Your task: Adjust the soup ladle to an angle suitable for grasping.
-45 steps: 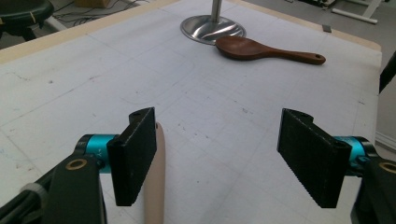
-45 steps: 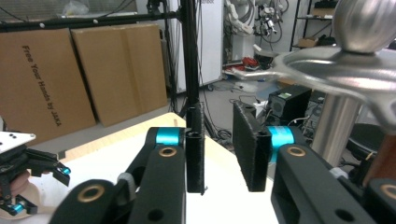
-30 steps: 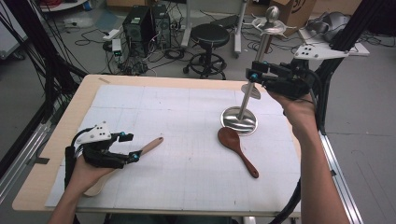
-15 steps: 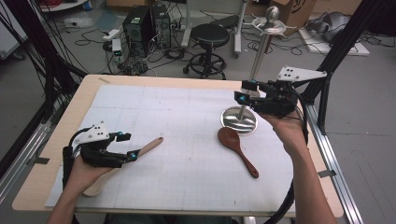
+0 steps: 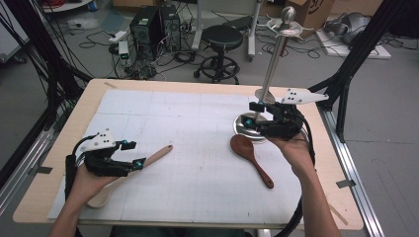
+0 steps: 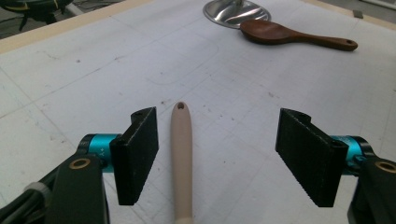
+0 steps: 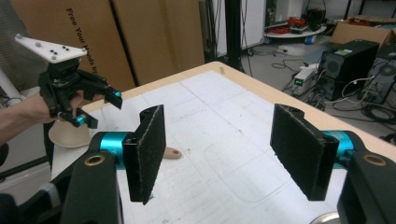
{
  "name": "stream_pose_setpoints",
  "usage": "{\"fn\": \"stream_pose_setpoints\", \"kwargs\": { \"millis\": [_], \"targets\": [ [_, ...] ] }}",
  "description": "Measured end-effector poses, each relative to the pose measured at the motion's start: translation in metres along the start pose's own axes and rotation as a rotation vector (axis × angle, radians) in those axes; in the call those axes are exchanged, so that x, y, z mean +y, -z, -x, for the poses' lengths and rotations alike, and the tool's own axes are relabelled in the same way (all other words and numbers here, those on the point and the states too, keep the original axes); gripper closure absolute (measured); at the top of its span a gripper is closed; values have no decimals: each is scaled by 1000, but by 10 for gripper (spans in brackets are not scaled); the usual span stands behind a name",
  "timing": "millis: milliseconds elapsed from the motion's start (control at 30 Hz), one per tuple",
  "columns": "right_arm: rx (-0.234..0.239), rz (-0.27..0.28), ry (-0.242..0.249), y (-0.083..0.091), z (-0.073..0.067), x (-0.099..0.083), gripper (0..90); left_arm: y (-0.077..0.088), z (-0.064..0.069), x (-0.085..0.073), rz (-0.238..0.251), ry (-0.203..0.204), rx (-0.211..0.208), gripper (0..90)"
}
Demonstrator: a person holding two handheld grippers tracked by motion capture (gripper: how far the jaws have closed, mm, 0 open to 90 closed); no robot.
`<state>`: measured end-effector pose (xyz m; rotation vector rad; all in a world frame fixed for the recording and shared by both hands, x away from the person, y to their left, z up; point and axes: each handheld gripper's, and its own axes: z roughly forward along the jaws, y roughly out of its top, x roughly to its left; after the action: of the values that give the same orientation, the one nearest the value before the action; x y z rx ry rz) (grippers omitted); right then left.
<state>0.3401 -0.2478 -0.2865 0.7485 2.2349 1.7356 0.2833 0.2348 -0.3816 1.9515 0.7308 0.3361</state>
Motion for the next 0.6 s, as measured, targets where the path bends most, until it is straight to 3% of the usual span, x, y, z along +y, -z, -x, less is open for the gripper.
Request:
{"fn": "stream_pose_setpoints", "kwargs": {
  "millis": [300,600],
  "targets": [
    [-4,-8,-20,0,-1,-22,323,-9,-3,-4,-76,-25,26,346],
    [-9,-15,-27,0,-4,-36,298,-21,-10,-7,-139,-18,66,411]
  ]
}}
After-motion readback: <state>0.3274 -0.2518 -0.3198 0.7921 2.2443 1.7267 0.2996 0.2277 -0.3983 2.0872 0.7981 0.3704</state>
